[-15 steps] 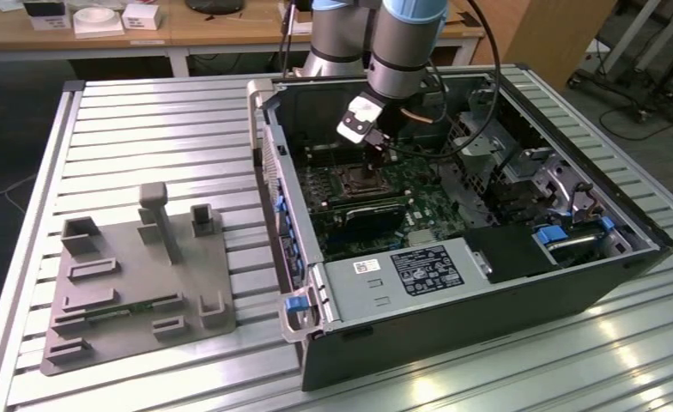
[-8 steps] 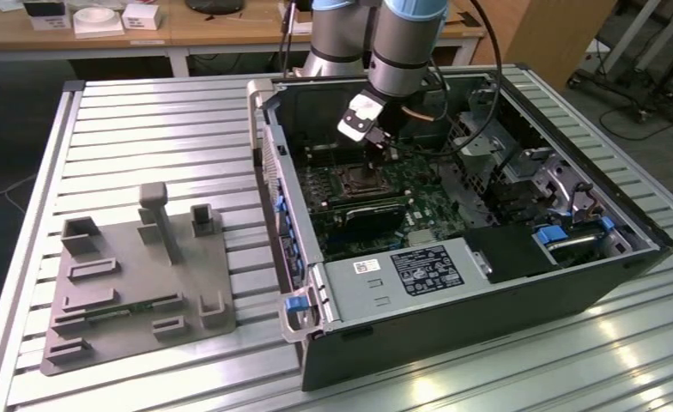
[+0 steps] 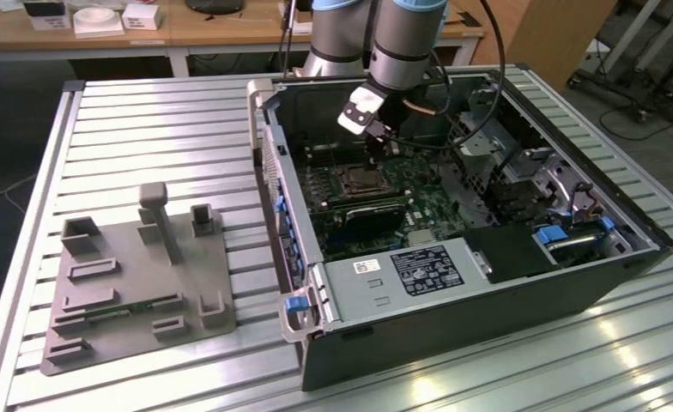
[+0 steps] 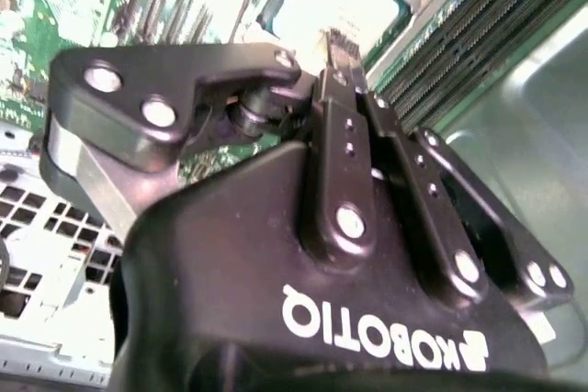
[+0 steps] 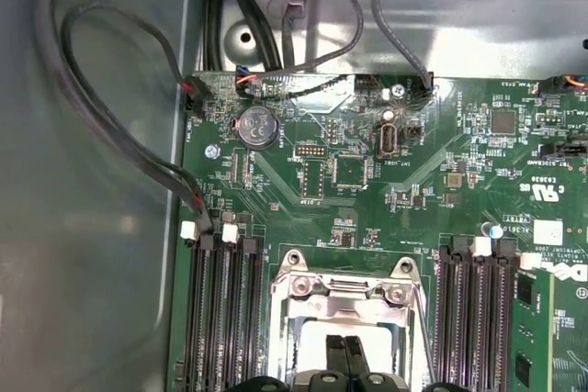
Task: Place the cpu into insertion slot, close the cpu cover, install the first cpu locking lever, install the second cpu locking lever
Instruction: 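Install the first cpu locking lever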
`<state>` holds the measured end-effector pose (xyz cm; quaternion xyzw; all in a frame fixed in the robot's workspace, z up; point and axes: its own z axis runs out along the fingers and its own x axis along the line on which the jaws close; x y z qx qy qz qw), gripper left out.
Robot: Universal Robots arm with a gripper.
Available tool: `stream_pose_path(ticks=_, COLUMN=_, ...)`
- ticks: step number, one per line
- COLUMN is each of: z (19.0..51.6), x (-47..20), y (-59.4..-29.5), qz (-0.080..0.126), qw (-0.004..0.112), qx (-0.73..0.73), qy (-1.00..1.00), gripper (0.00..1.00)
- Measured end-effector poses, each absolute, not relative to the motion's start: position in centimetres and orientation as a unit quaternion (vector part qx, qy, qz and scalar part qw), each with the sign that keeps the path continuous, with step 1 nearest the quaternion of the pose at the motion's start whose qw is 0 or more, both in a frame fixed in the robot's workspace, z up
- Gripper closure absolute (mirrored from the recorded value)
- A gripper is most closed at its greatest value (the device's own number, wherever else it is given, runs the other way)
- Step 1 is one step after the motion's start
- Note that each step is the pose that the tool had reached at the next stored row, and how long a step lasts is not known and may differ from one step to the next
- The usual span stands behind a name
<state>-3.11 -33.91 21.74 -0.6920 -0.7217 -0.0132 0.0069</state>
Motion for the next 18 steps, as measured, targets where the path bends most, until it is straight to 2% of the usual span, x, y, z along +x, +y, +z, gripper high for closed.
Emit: stream_pose_path(ticks=18, z=22.51, x=-3.12, y=-33.92, qz=-0.013, qw=0.007, qx=-0.692, qy=-0.722, gripper=0.89)
